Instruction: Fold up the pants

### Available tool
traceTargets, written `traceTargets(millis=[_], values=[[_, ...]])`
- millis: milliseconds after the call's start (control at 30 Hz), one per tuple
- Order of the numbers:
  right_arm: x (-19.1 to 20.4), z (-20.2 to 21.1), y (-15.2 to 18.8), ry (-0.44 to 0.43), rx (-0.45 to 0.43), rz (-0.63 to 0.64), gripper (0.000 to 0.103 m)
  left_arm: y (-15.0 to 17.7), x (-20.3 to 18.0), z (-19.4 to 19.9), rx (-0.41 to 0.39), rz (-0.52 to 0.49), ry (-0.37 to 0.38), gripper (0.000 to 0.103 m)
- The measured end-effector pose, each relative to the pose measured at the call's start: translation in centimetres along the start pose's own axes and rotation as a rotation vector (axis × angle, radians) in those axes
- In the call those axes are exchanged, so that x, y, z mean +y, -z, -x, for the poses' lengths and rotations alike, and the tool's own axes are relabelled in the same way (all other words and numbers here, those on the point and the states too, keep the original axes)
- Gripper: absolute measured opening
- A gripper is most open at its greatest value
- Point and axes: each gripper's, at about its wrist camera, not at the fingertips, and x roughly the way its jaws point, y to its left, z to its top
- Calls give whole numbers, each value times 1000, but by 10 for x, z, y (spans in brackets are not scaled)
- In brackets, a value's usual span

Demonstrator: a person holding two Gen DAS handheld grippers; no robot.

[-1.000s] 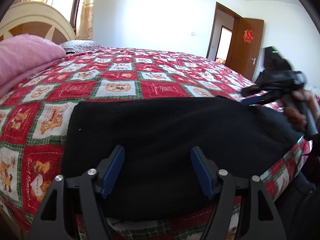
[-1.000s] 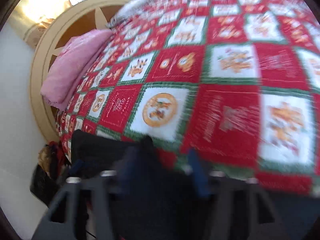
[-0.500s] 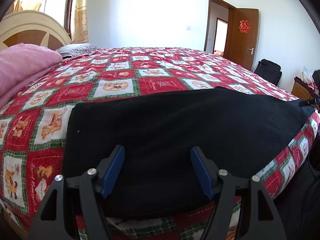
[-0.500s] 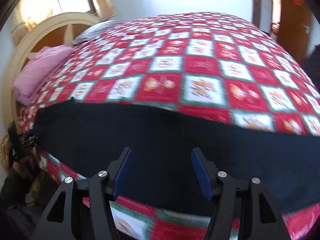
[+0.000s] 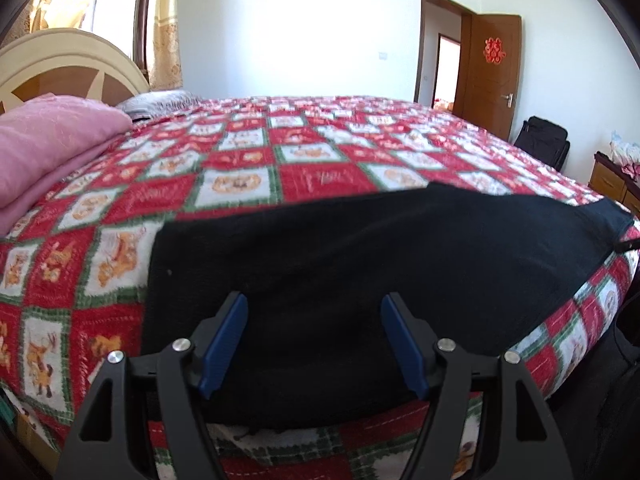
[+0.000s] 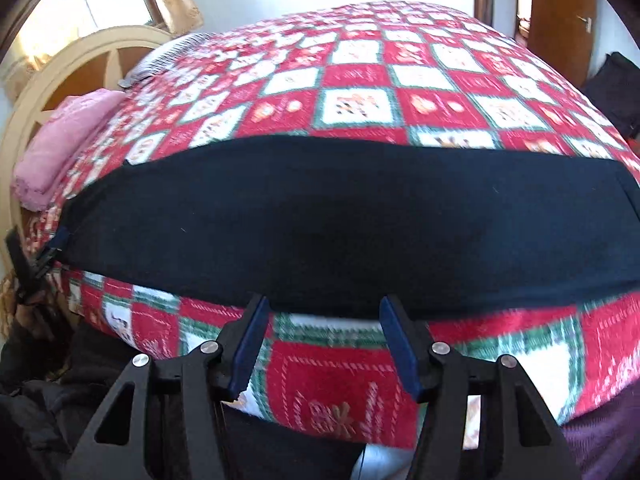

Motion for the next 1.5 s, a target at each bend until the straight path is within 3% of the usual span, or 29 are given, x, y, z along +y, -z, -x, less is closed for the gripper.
traceTargets(millis=[133, 233, 333, 433, 633, 667, 700, 767, 933, 1133, 1233, 1367, 1500], values=[[-25, 4, 8, -12, -16, -136, 47, -3, 0, 0, -10, 7, -2, 77], [-37, 4, 8, -67, -44, -211, 45, 2, 5, -7, 16, 31, -1, 77], [-43, 5, 7, -87, -78, -255, 35, 7, 9, -8, 10, 48, 10, 77], [-49, -2, 7, -82, -54, -304, 28, 6, 8, -8, 14, 42, 8, 77], [-63, -4, 12, -141, -83, -448, 28, 6, 7, -8, 10, 43, 10, 79], [-63, -6, 13, -135, -98, -457, 23, 7, 6, -8, 9, 39, 9, 79], [-63, -6, 14, -122, -114, -464, 5, 7, 5, -8, 10, 32, 6, 79], [-61, -6, 14, -101, -129, -448, 3, 8, 5, -8, 13, 16, -5, 79], [-58, 9, 19, -99, -140, -410, 2, 12, 12, -8, -7, 27, -2, 79], [-65, -4, 22, -111, -116, -404, 3, 3, 8, -5, 12, 30, -18, 79], [-66, 5, 21, -129, -113, -405, 8, -9, -2, 9, -35, 18, -18, 79], [-59, 33, 23, -27, -180, -360, 23, -29, -26, 19, -80, -15, 33, 81], [-52, 54, 13, 53, -264, -291, 25, -43, -64, 6, -81, -77, 101, 84]])
